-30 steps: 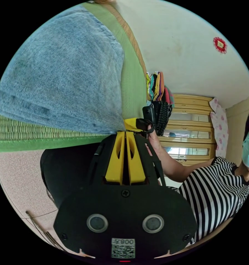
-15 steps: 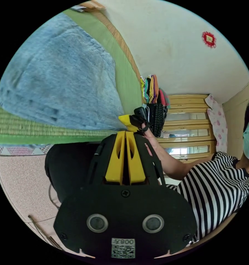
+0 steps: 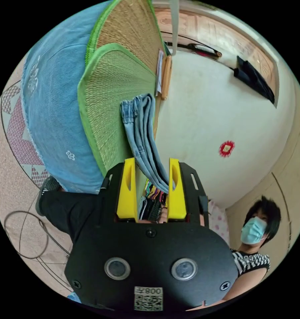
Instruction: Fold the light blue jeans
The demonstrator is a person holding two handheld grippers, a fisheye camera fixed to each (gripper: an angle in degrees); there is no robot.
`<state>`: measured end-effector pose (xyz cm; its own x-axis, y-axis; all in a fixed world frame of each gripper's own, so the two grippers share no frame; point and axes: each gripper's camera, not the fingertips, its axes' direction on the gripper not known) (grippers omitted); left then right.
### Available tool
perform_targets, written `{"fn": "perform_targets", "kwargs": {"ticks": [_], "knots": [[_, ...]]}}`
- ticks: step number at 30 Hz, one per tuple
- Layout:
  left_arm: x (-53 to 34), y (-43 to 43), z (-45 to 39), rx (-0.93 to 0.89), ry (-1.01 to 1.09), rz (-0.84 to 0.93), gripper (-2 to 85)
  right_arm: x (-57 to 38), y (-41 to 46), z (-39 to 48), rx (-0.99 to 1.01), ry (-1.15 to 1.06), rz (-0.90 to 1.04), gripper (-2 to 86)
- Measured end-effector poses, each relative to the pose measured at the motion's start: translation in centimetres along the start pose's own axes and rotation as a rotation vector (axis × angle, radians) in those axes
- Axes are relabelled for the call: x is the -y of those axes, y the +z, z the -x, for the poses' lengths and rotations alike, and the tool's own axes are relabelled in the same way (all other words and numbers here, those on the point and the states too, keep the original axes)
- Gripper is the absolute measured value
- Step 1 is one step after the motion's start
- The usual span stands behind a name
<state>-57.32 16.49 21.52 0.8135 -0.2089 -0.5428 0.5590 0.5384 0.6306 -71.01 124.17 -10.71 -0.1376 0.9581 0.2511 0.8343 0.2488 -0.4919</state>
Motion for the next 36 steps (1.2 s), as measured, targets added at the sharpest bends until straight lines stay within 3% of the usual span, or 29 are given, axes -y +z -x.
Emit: {"fn": "perform_targets", "kwargs": {"ticks": [11,20,36], "knots": [[-1.3,0.5,-1.1,-0.03,-0.124,-0.057,15.0,0.7,0.2,1.5,-0.014,-0.018,-0.004,1.0],[-4.6,2.6,-5.1,0.06,-0.09,0.059,6.7,-3.2,-2.3,0.3,-0.03,0.019,-0.044,0.9],[-23.6,2.8,-15.4,0.058,-0.049,0.239,5.6,-22.8,-9.6,-0.6,-0.001,0.039,-0.169,0.9]]}}
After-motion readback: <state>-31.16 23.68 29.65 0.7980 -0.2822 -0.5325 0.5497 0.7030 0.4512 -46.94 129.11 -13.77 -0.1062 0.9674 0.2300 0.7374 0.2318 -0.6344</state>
